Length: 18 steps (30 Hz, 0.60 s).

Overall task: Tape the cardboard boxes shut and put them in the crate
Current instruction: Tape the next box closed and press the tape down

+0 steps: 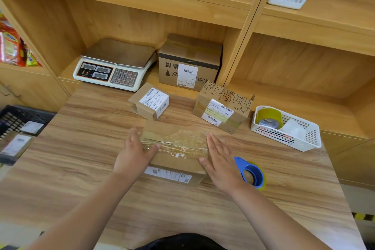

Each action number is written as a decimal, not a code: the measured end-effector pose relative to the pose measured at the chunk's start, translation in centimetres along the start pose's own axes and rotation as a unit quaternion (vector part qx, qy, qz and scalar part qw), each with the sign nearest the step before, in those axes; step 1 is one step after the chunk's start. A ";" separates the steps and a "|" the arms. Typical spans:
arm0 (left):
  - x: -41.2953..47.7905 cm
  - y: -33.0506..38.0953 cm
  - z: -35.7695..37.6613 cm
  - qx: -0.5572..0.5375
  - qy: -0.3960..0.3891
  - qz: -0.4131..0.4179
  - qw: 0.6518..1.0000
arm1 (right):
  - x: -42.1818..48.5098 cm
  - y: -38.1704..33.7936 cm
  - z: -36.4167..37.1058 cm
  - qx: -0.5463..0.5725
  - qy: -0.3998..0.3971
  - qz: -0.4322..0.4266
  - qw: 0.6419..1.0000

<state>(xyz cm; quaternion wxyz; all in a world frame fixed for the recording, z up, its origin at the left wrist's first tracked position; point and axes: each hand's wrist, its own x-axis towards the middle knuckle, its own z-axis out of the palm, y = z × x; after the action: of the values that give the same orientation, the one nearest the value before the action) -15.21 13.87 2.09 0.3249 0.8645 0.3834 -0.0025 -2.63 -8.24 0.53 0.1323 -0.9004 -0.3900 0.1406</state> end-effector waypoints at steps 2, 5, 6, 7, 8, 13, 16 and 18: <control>0.0 -0.1 0.4 -0.026 0.006 -0.002 1.000 | -0.8 1.2 1.0 0.023 0.038 0.023 0.999; 0.0 -0.1 0.7 -0.040 0.039 0.000 0.998 | -2.3 3.6 2.7 0.019 0.092 0.098 0.991; -0.1 -0.1 0.8 -0.043 0.048 -0.001 0.998 | -2.7 4.3 3.0 -0.001 0.103 0.119 0.988; -0.1 0.0 0.9 -0.045 0.055 -0.003 0.997 | -3.1 5.0 3.3 -0.024 0.108 0.139 0.984; -0.2 0.1 1.0 -0.049 0.061 -0.005 0.997 | -3.4 5.5 3.5 -0.047 0.107 0.156 0.981; -1.1 0.6 1.9 -0.050 0.084 -0.013 0.995 | -4.0 7.2 4.2 -0.080 0.082 0.229 0.967; -1.8 1.3 2.5 -0.069 0.090 -0.020 0.993 | -4.1 7.0 3.7 -0.105 0.052 0.274 0.955; -1.7 1.7 2.5 -0.108 0.090 -0.045 0.989 | -4.0 7.1 3.6 -0.116 0.036 0.281 0.952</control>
<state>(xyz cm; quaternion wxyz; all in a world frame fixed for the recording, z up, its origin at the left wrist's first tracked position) -14.70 10.49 1.53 0.3800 0.8028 0.4480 0.1020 -1.88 -15.42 -4.66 -0.0037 -0.9871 -0.1299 0.0939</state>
